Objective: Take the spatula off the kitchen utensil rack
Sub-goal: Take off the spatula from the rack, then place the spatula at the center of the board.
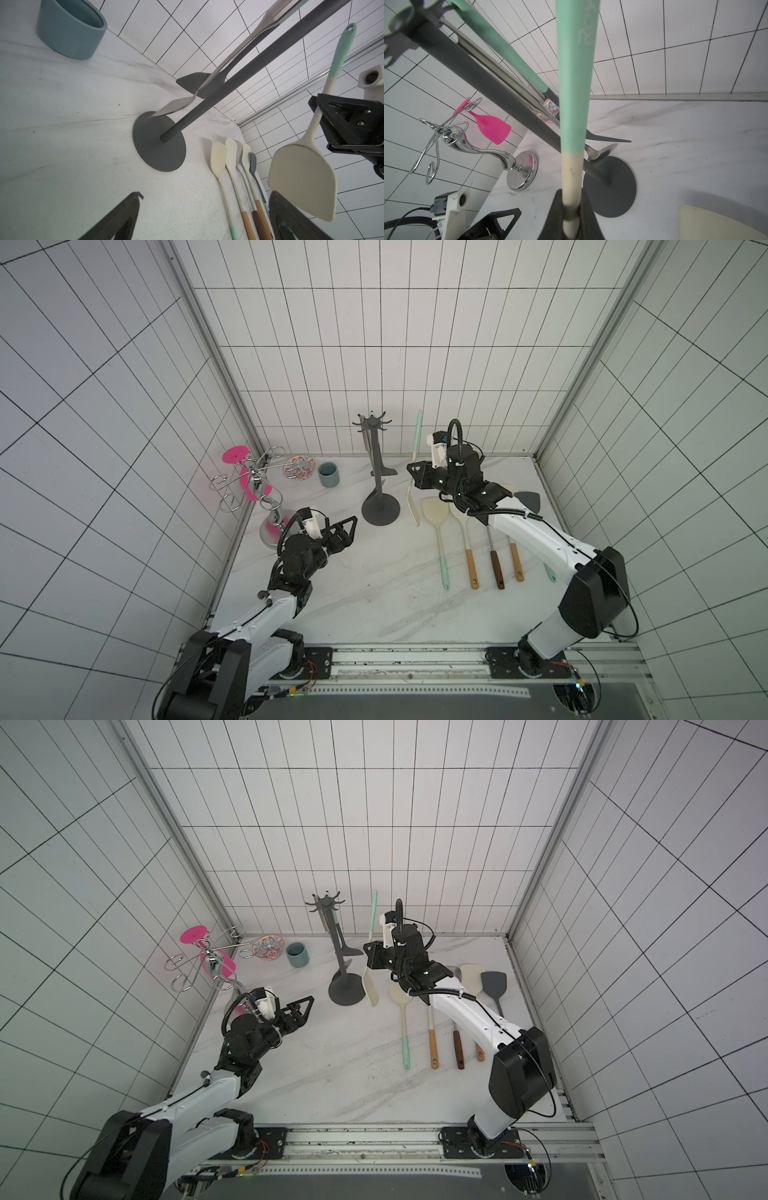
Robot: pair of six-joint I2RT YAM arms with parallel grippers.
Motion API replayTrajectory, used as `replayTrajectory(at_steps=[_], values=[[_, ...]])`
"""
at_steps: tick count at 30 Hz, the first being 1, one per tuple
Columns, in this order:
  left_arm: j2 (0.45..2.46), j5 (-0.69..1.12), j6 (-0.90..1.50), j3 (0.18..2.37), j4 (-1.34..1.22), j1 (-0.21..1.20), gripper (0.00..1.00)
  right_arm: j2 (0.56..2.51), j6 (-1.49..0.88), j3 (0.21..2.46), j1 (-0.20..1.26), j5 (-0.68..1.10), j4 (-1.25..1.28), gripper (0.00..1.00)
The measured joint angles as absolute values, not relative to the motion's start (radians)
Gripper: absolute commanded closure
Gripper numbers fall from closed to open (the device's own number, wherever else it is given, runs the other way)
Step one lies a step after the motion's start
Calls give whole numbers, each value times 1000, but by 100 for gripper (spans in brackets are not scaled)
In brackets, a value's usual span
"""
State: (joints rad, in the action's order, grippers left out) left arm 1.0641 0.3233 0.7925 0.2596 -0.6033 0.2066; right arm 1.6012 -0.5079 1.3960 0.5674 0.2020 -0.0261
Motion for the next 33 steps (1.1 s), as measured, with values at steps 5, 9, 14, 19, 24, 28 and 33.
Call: replayTrajectory(at_steps=[5, 9, 14, 19, 24, 28, 33], values=[[1055, 323, 789, 260, -604, 207, 2, 1578, -542, 1396, 551, 223, -54, 100], [1054, 323, 786, 260, -604, 207, 2, 1549, -513, 1396, 550, 218, -66, 100], [1054, 326, 785, 260, -604, 207, 2, 1449, -411, 1370, 550, 211, -56, 100], [1054, 340, 786, 260, -613, 207, 2, 1330, -242, 1254, 550, 215, -28, 100], [1064, 368, 786, 260, -646, 212, 3, 1311, -33, 1164, 550, 189, -66, 100], [1080, 393, 786, 260, -683, 231, 3, 1311, 128, 1111, 563, 111, -125, 100], [1090, 424, 785, 260, -710, 263, 3, 1330, 321, 1083, 657, -59, -170, 100]])
